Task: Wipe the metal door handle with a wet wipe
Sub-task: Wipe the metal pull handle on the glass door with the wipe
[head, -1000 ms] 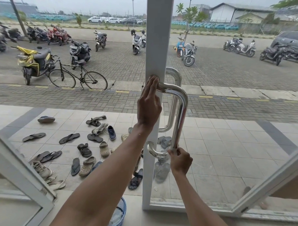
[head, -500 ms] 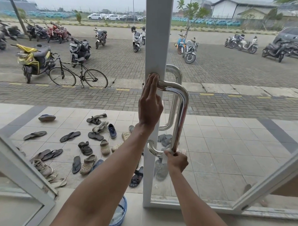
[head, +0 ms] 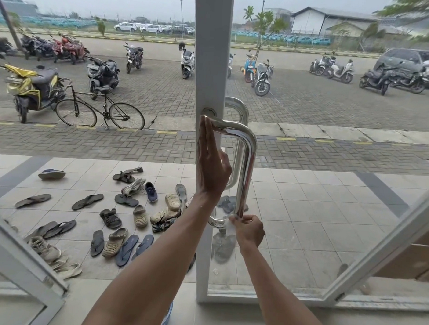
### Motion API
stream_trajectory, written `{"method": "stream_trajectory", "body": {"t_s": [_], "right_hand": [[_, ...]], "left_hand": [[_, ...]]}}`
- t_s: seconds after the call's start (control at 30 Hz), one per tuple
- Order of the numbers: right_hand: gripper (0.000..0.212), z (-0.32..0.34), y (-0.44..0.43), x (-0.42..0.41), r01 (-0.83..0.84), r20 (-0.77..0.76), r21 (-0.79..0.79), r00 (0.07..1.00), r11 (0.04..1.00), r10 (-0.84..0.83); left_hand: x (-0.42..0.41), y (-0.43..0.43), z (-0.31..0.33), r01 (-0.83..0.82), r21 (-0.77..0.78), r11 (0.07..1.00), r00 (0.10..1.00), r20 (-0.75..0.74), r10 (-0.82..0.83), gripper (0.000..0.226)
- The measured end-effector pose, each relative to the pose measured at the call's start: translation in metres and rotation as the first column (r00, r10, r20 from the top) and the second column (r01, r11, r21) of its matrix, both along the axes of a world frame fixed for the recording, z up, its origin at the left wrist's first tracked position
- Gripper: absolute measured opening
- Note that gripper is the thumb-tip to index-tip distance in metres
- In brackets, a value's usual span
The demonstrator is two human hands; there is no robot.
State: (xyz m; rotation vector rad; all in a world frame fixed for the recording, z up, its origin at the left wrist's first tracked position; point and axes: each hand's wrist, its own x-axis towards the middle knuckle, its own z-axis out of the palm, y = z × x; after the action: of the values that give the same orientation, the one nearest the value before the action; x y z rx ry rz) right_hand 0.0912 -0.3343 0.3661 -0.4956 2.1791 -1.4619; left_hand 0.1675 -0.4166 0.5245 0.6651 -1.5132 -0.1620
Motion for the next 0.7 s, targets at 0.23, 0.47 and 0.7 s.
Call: {"method": "stream_trajectory", "body": {"t_s": [0.23,0.47,0.7], "right_hand": [[0.024,0.010,0.000,0.007,0.024,-0.192,-0.103,0.981,0.994,-0.044],[0.029,0.029,-0.002,0.007,-0.003,-0.357,-0.279,0.928,0.960,-0.101],[0.035,0.095,-0.005,0.001,-0.114,-0.429,-0.533,0.890,0.838,-0.153]], "left_hand": [[0.010,0.000,-0.001,-0.031,0.010,0.999,0.996,0.089,0.030,0.082],[0.018,0.004,0.002,-0.045,0.022,0.999,0.990,0.138,0.042,0.081],[0.019,0.003,0.002,-0.047,0.027,0.999,0.989,0.144,0.043,0.078]]}}
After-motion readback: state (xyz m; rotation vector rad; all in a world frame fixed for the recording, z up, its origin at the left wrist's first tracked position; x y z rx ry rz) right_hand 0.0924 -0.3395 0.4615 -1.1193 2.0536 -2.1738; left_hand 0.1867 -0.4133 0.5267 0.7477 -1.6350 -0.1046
